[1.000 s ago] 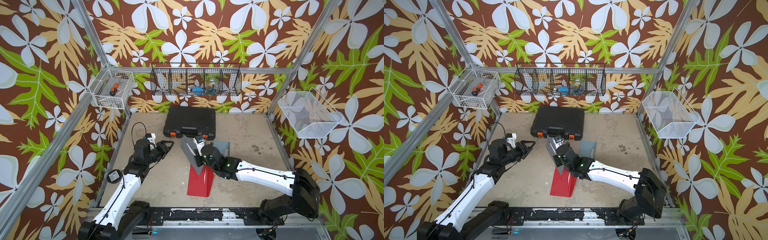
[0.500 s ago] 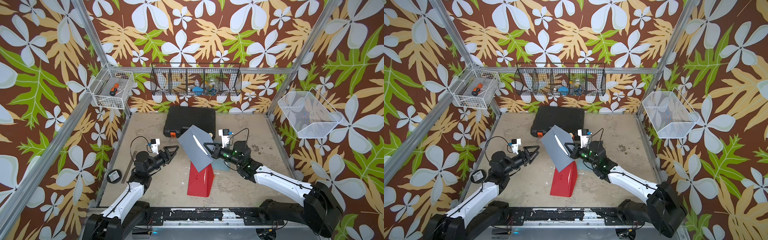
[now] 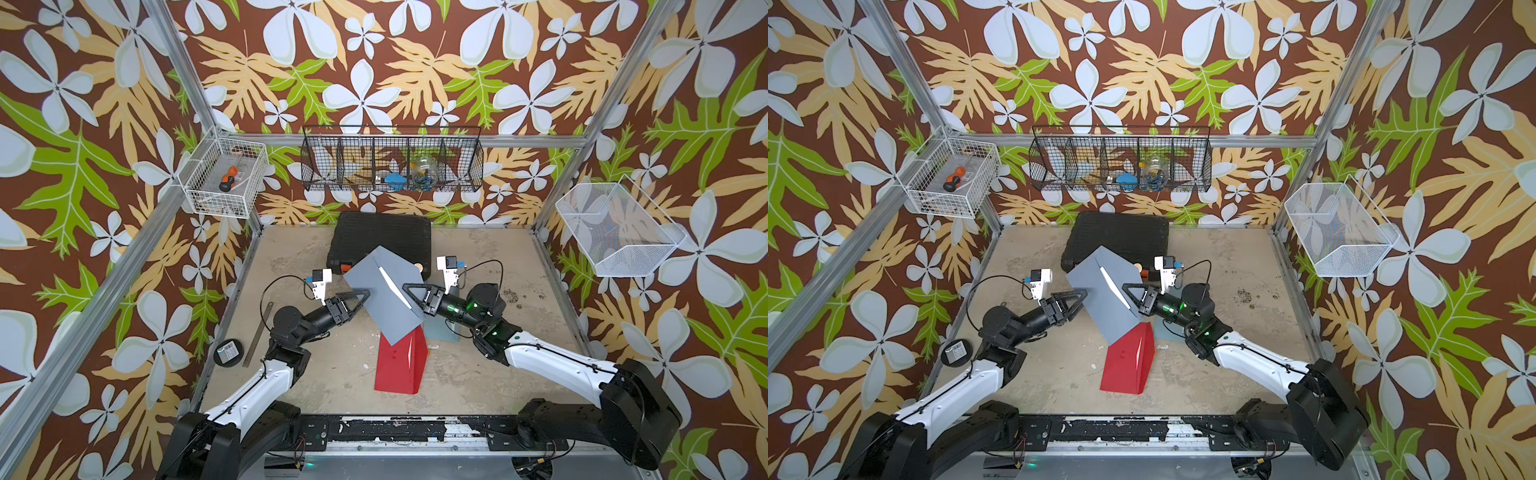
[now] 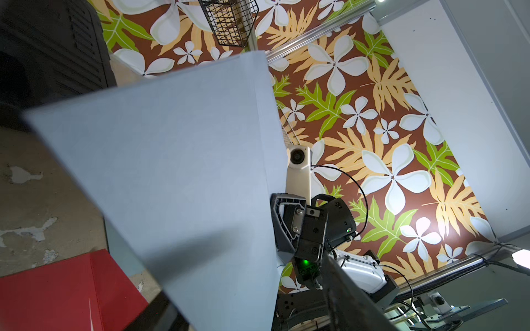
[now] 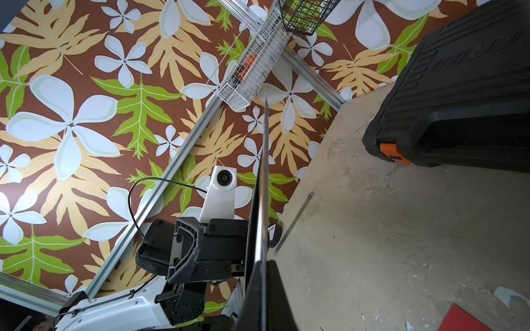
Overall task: Open the envelope
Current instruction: Open the envelope flap on the envelope.
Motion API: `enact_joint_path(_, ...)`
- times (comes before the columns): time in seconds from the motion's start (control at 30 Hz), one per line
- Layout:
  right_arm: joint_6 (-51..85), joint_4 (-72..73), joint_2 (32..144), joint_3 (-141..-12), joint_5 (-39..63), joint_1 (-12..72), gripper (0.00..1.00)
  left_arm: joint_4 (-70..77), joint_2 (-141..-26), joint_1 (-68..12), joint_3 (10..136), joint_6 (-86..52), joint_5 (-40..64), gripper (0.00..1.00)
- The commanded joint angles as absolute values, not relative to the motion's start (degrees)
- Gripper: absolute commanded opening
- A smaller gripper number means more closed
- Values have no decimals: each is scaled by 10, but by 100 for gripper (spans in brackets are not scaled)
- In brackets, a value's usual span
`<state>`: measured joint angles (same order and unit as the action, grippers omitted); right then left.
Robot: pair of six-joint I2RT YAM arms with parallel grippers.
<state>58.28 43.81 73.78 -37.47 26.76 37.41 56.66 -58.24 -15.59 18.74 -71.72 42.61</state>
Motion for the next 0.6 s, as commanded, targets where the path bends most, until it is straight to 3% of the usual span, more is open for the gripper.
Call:
enact_joint_path(0.0,598,473,741,-374,276,374,0,623,-584,-159,182,-725,427,59)
enact_joint_path(0.37,599,469,742,-365,296,370,2,636,-579,-160,169,-718,421,9)
enact_joint_path(0.57,587,422,741,-366,355,336,11,627,-571,-160,174,-688,444,0)
